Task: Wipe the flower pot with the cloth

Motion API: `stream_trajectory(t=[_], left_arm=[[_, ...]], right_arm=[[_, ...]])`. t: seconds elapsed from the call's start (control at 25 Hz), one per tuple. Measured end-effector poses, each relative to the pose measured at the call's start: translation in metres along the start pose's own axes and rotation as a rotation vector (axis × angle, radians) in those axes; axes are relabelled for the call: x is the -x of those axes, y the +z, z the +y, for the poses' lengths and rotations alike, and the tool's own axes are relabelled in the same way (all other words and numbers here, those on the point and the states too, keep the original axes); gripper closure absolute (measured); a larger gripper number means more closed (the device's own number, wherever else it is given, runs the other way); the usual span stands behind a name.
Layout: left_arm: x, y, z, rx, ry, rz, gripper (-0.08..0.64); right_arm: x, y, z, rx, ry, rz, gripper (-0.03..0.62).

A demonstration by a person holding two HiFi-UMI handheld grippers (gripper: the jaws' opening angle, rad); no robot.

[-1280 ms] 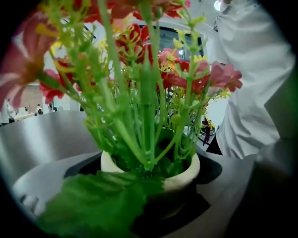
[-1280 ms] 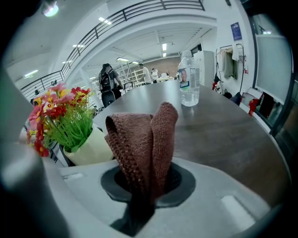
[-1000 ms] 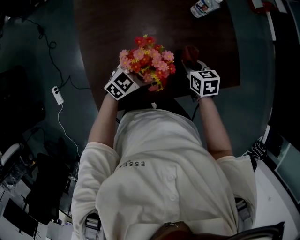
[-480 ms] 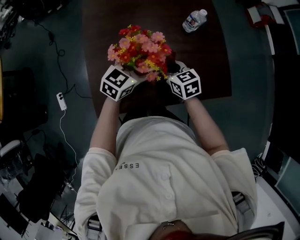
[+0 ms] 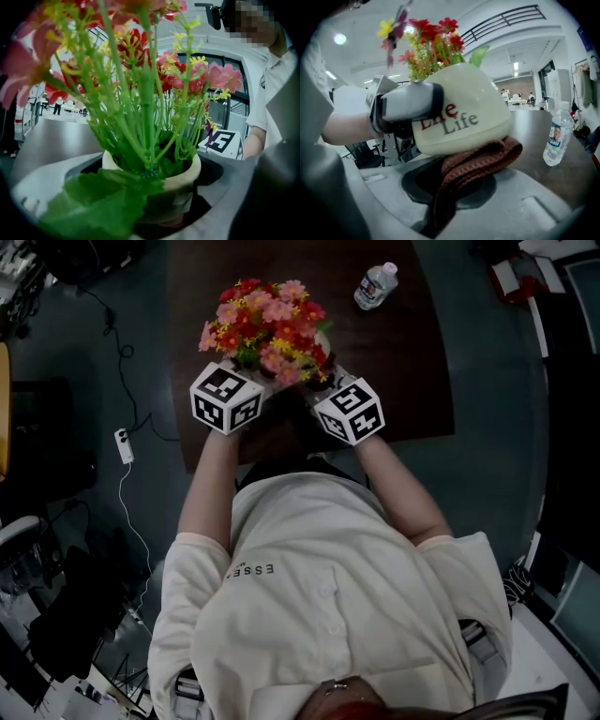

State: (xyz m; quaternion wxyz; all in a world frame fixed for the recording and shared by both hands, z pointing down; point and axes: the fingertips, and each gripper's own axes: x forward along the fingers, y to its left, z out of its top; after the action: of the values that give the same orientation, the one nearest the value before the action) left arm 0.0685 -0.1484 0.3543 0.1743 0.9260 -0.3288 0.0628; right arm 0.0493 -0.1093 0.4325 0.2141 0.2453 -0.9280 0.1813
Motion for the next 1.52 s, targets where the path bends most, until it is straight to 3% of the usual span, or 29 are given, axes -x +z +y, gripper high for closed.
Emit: stream_trajectory(t=[0.12,0.48,0.72,0.92,1.12,1.52], left_arm=[[-0.001,0.008,-0.004,0.032,-0.001,-0.033,0.003],[0.003,0.017,-0.011,0.01,0.013,-0.027,0.003],[0.014,0.025,-0.015,0.007,0.003,-0.041,0.003],[0.017,0.03,-0.025,0.031,-0.067,-0.069,0.003],[0.018,0.035,-0.038,0.036,-0.129,-0.082,0.003],[0.017,0.043,-0.037,0.049,-0.127,-0.124,0.003]], right_arm=[[-0.002,0.003,0.019,0.03,0.054,-0.01,0.543],[-0.007,-0.011,0.054,0.079,0.153,0.008,0.543],[0.02,-0.013,-0.016,-0.071,-0.035,-0.037,0.543],[0.036,0.023,-0.042,-0.014,-0.114,-0.133,0.543],[0.032,0.049,-0.026,0.063,-0.064,-0.183,0.543],[0.017,0.042,0.03,0.161,0.125,-0.172,0.543]])
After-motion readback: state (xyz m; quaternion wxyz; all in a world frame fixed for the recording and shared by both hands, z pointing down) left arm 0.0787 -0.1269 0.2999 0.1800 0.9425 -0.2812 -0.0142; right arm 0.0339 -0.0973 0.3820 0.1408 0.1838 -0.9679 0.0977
